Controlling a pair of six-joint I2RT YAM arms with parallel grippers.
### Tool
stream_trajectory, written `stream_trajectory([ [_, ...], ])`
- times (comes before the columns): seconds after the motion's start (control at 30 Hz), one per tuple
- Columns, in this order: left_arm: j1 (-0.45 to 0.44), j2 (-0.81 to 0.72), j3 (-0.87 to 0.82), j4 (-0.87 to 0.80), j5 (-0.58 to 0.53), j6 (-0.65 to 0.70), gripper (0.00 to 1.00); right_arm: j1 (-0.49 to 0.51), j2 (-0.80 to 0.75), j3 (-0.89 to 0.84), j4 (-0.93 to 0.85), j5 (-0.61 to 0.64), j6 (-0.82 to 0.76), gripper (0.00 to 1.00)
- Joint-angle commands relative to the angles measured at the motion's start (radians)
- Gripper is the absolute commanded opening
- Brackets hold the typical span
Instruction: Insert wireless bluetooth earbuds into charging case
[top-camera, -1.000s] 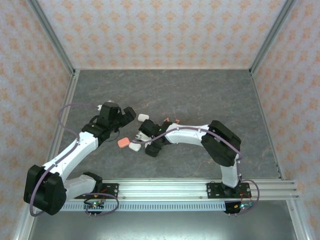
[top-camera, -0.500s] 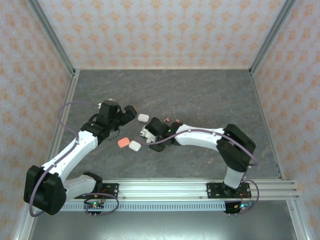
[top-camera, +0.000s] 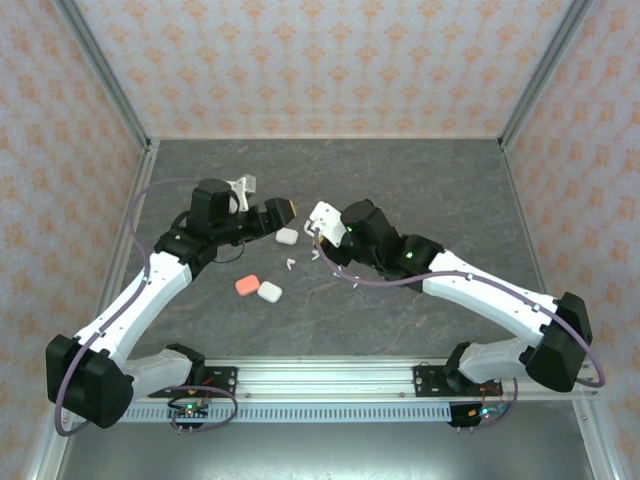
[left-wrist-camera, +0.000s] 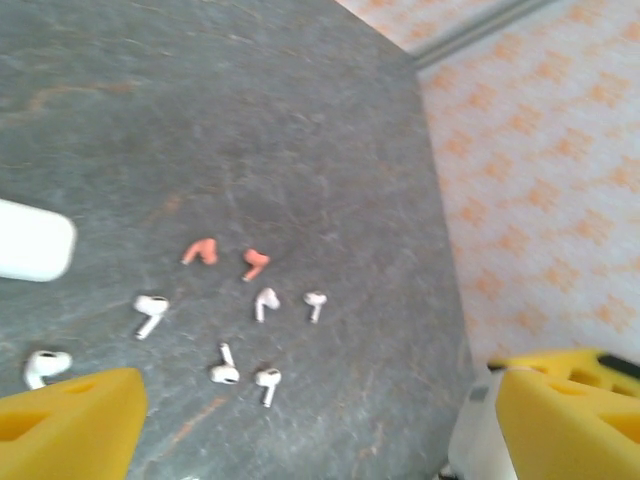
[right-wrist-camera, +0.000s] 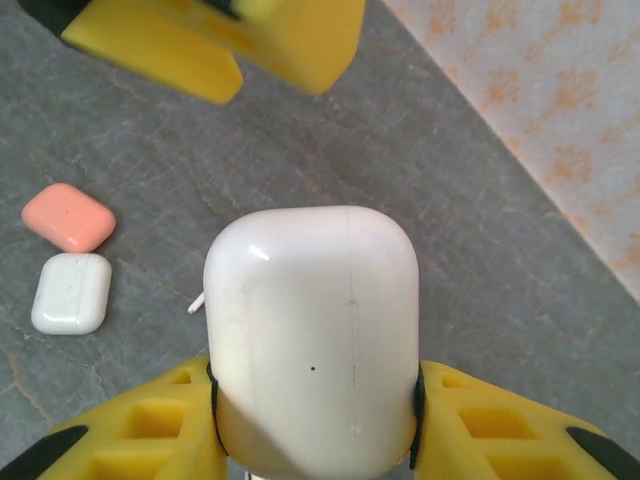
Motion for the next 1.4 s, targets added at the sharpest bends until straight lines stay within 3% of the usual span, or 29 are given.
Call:
stream_trajectory([
  [0.0,-0.015,-0.039,0.003,0.085,0.138,0.018,0.91,-0.003,-0.019,0.022,0.031,0.038,-0.055,0.41],
  [0.37,-0.089,-0.017,0.006,0.133,0.207,0.052,0.86,-0.003,-0.011,0.064,0.034,0.002,-0.049,0.41],
  [0.8,-0.129,0.026,0.018,0.167,0.257,0.092,0.57,-0.003,-0.006,0.075,0.025,-0.033,-0.035,0.41],
  [1.37,-0.141,0.018,0.016,0.189,0.257,0.103,0.37,-0.004,0.025,0.105,-0.031,-0.088,-0.027,0.41],
])
